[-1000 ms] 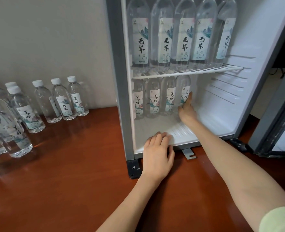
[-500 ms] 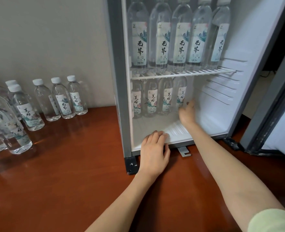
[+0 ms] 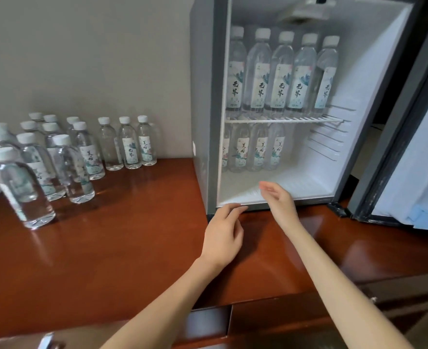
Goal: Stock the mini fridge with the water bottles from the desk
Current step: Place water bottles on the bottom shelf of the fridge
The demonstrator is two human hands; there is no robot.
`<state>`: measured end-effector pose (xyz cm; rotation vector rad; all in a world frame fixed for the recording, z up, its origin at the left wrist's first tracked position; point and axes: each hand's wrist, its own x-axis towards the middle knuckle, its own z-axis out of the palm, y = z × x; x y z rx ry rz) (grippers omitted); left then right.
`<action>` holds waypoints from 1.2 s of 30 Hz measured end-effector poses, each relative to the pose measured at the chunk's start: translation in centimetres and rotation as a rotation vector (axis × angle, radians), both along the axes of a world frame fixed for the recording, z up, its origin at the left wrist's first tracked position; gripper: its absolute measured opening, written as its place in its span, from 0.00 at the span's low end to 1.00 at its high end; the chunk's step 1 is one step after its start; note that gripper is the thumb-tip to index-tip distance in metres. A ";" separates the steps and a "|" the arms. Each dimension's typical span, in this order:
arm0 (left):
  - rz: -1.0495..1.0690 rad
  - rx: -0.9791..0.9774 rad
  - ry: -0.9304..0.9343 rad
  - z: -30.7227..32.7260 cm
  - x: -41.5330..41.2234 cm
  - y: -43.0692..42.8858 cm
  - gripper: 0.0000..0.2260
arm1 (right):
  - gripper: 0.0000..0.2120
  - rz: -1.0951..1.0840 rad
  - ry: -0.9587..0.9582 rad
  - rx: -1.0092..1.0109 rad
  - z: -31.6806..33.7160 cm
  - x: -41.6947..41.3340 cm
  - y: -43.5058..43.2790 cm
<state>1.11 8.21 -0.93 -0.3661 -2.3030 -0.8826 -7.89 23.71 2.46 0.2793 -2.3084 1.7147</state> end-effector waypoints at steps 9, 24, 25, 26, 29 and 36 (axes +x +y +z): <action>0.393 0.289 -0.111 0.0 6.5 -12.9 0.18 | 0.08 0.330 0.074 -0.104 1.5 9.3 -13.5; 0.782 0.748 -0.054 -0.5 12.9 -29.8 0.20 | 0.06 0.654 -0.146 -0.037 -3.2 13.2 -33.3; 0.772 0.761 -0.051 -0.4 12.4 -30.1 0.21 | 0.05 0.652 -0.144 -0.027 -3.2 12.9 -33.7; 0.764 0.773 -0.051 -0.3 11.9 -30.4 0.23 | 0.05 0.652 -0.144 -0.023 -3.2 12.5 -34.0; 0.719 0.812 -0.036 -0.3 10.7 -31.5 0.28 | 0.05 0.636 -0.155 -0.035 -3.0 11.6 -34.7; 0.579 0.845 -0.133 0.3 8.1 -35.3 0.38 | 0.06 0.616 -0.174 -0.074 -2.9 10.7 -35.5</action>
